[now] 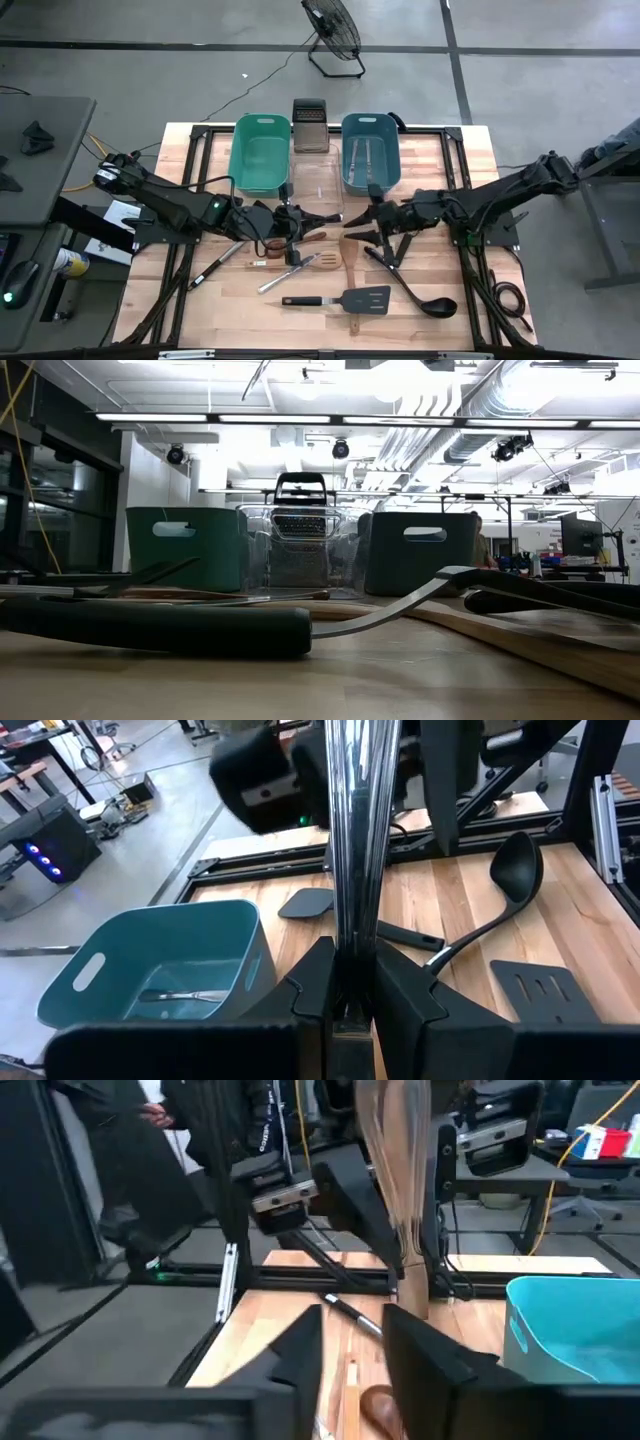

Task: Pick & Place Kitchen Items
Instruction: Put the left table knife into the blue bin

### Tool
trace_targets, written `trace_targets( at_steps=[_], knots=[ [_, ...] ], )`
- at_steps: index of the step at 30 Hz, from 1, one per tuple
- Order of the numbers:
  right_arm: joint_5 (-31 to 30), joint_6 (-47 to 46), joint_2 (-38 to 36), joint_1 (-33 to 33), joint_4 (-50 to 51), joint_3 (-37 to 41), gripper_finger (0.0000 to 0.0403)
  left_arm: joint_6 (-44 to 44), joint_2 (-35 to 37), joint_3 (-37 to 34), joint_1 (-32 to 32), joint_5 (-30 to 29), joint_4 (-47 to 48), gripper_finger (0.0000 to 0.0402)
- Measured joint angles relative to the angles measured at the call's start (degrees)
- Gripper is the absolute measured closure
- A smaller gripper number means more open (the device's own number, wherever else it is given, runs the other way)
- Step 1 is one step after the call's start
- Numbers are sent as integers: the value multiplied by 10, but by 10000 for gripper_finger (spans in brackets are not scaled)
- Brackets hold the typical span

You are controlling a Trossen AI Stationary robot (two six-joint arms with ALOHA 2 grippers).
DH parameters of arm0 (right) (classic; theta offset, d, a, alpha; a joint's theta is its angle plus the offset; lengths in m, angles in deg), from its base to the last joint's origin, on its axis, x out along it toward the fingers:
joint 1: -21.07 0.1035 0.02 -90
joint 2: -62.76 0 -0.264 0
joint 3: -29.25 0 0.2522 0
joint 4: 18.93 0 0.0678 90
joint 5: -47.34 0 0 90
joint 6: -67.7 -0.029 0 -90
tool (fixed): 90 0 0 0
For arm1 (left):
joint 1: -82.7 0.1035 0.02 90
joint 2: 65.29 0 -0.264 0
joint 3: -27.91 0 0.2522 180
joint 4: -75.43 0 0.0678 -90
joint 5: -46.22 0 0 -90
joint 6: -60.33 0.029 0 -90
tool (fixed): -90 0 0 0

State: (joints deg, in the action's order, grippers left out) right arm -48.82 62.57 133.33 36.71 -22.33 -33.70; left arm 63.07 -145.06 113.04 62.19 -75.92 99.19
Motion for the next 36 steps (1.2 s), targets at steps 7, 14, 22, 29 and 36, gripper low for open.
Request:
trace_targets(
  at_steps=[7,14,22,29,36],
  knots=[
    [-49,10,19,1,-105,0,159,0,0,0,0,0,1,359],
    [-27,9,46,-4,-167,0,119,0,0,0,0,-1,1,360],
    [-12,9,110,-14,-288,0,149,0,0,0,0,-1,4,360],
    [-13,27,147,-16,-363,0,171,0,0,0,0,-1,4,360],
    [-14,39,168,-17,-371,-19,215,0,0,0,0,-1,4,360]
  ],
)
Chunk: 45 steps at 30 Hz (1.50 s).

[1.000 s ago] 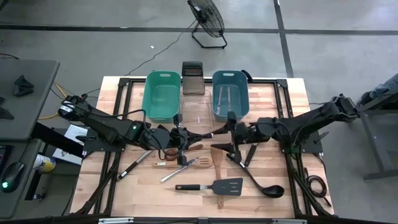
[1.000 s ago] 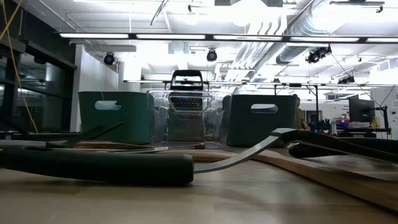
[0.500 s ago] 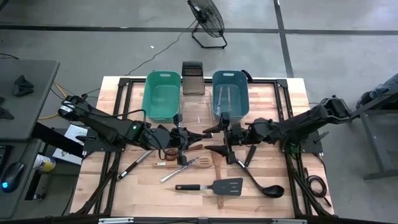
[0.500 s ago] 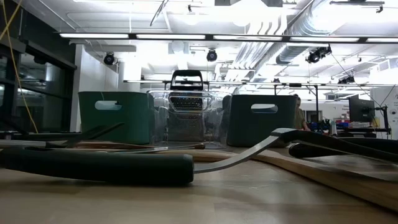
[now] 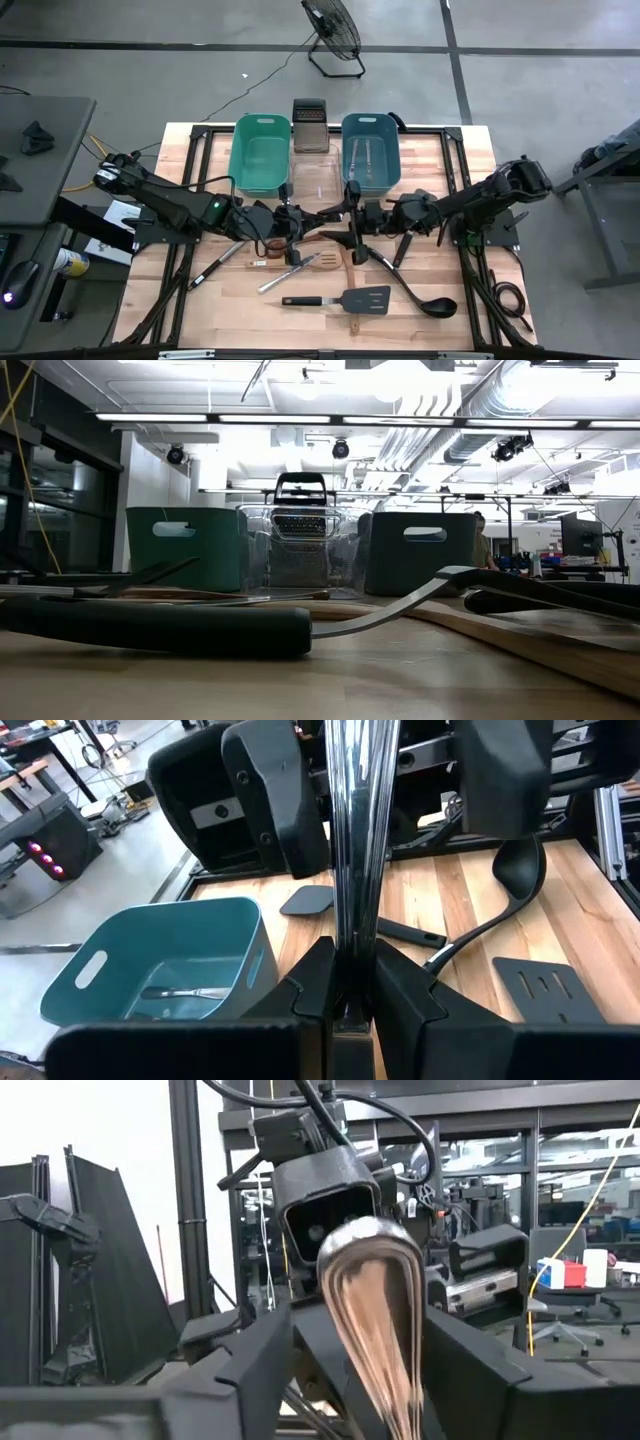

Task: Pick & Place Kitchen Items
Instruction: Put the left table knife into the blue bin

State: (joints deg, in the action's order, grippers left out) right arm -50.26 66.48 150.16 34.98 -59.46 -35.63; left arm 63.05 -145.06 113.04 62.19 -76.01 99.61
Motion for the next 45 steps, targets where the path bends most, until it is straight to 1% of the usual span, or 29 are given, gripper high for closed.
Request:
trace_targets(
  at_steps=[8,9,10,19,25,29,32,35,37,41,45],
  knots=[
    [-5,8,0,-10,5,0,333,-9,0,0,0,-1,-3,360],
    [-7,15,0,-10,5,0,345,-18,0,0,0,-1,-5,360],
    [-6,20,0,-10,4,0,349,-23,0,0,0,-2,-4,360],
    [-4,15,0,-10,5,0,349,-25,0,0,0,-1,-3,355],
    [4,-15,-4,-10,9,0,349,-17,0,0,-1,5,0,315],
    [4,-15,-4,-9,10,0,349,-19,0,0,-1,4,1,292],
    [-14,-22,-6,-9,24,0,349,-20,0,0,-1,-11,3,276],
    [-30,-22,-18,-10,68,0,349,-21,5,0,-1,-29,7,259],
    [-52,-22,-34,-12,110,0,349,-25,12,0,-1,-39,11,248],
    [-93,-24,-85,-24,208,-1,349,-33,32,0,-1,-61,36,231],
    [-128,-30,-148,-47,314,-1,349,-55,53,0,-1,-76,59,230]
  ],
)
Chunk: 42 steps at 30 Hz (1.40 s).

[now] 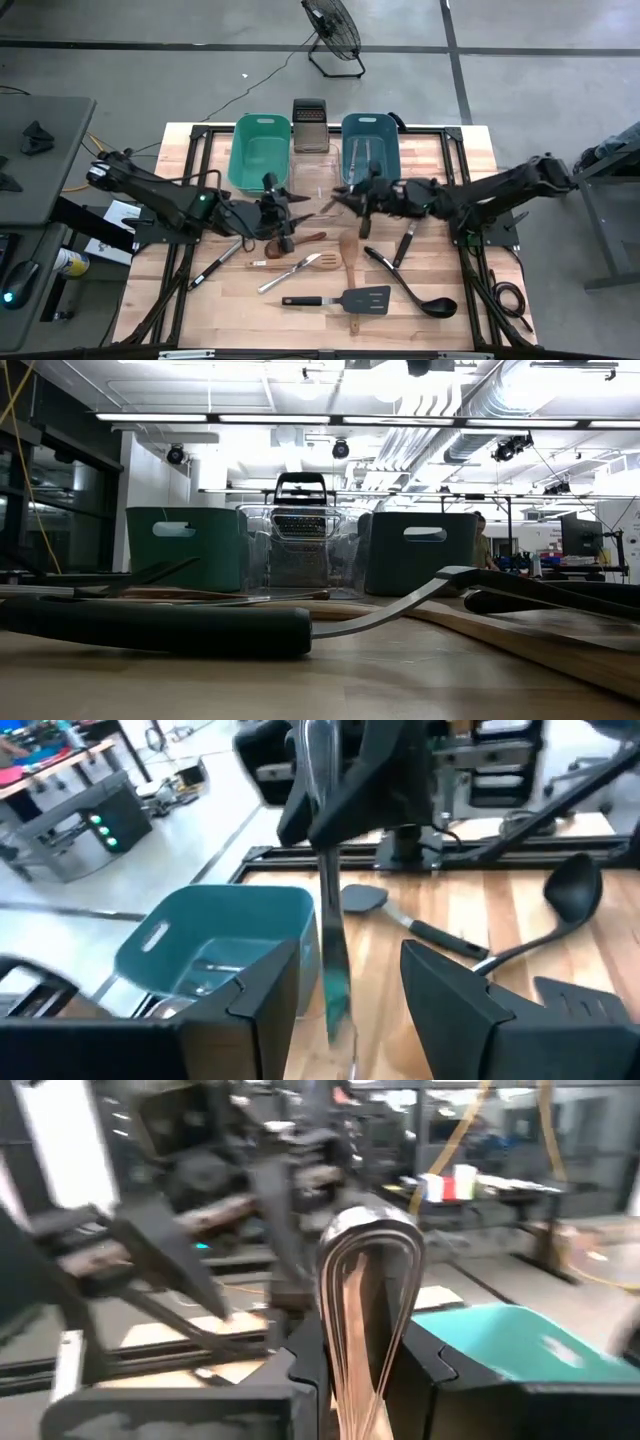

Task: Pick & Place Kitchen Items
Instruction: Put the left table knife into the blue bin

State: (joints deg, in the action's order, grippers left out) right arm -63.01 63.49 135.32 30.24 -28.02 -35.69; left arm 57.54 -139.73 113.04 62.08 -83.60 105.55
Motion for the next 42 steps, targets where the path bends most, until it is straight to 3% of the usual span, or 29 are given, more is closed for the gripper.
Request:
trace_targets(
  at_steps=[5,9,13,18,31,36,42],
  knots=[
    [-15,26,-67,-39,97,0,349,-9,13,0,0,-25,23,231],
    [20,82,-100,-78,145,0,349,-28,15,0,0,-37,46,231],
    [48,82,-114,-130,202,0,349,-72,16,0,0,-46,85,231],
    [73,-11,-110,-211,262,0,349,-115,16,0,0,-72,120,231],
    [210,-203,-32,-409,269,0,349,-170,28,0,0,-121,238,231],
    [239,-283,24,-456,290,0,349,-170,48,0,0,-174,288,231],
    [254,-316,68,-476,314,0,349,-170,76,0,1,-215,325,231]
  ],
)
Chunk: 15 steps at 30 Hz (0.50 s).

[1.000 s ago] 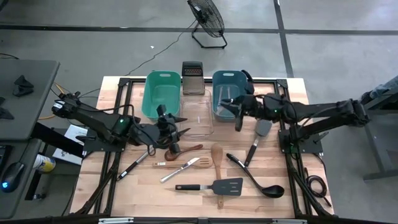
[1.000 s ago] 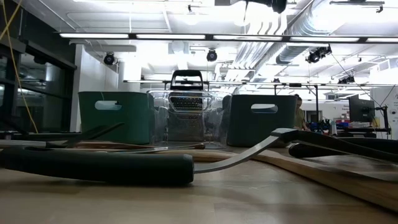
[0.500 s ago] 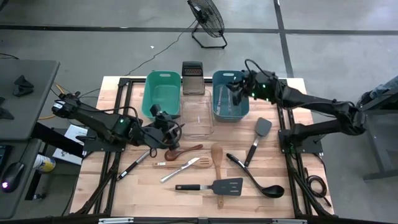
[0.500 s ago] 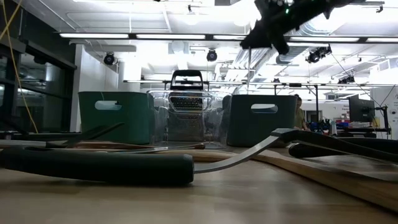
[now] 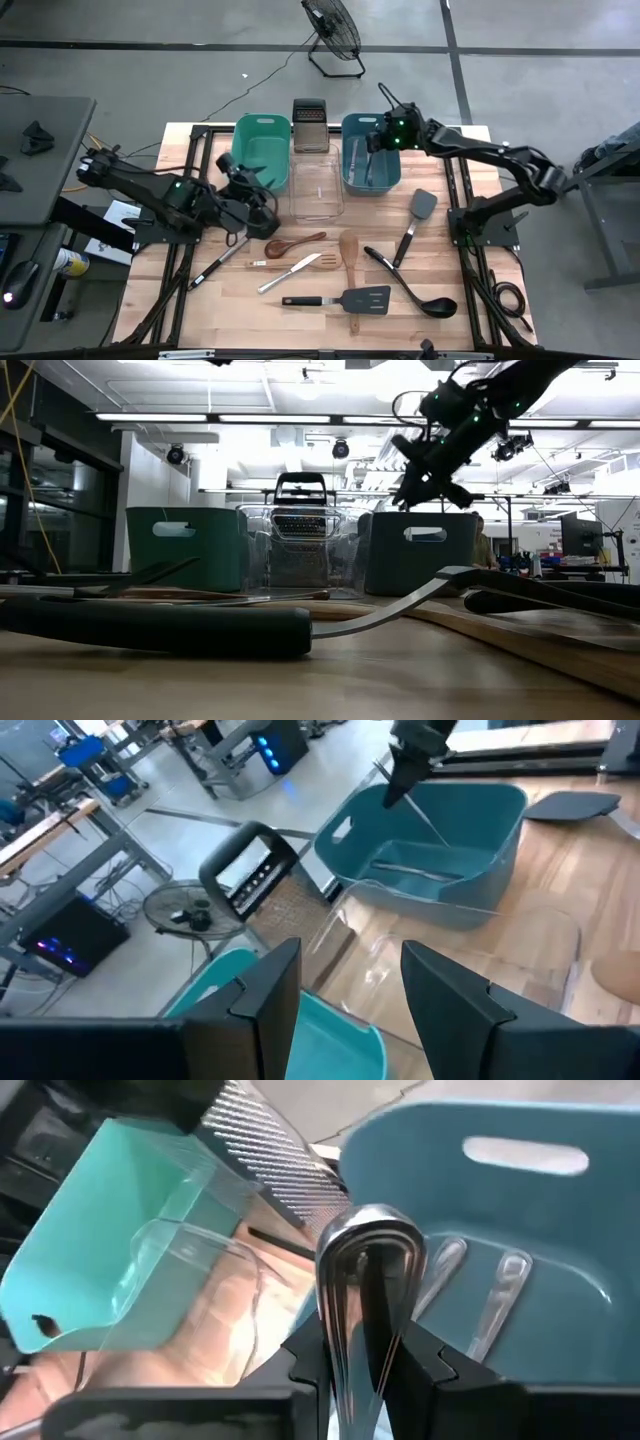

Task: Pick & Place Kitchen Items
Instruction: Put the left table knife into the blue bin

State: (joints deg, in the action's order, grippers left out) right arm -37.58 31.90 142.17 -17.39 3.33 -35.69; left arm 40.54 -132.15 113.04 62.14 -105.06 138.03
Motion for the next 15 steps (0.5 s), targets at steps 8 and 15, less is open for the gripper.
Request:
trace_targets(
  at_steps=[8,15],
  knots=[
    [8,-2,7,0,10,0,341,-2,19,0,0,-3,6,231],
    [10,-6,7,-2,29,0,273,0,19,0,0,3,11,231]
  ],
)
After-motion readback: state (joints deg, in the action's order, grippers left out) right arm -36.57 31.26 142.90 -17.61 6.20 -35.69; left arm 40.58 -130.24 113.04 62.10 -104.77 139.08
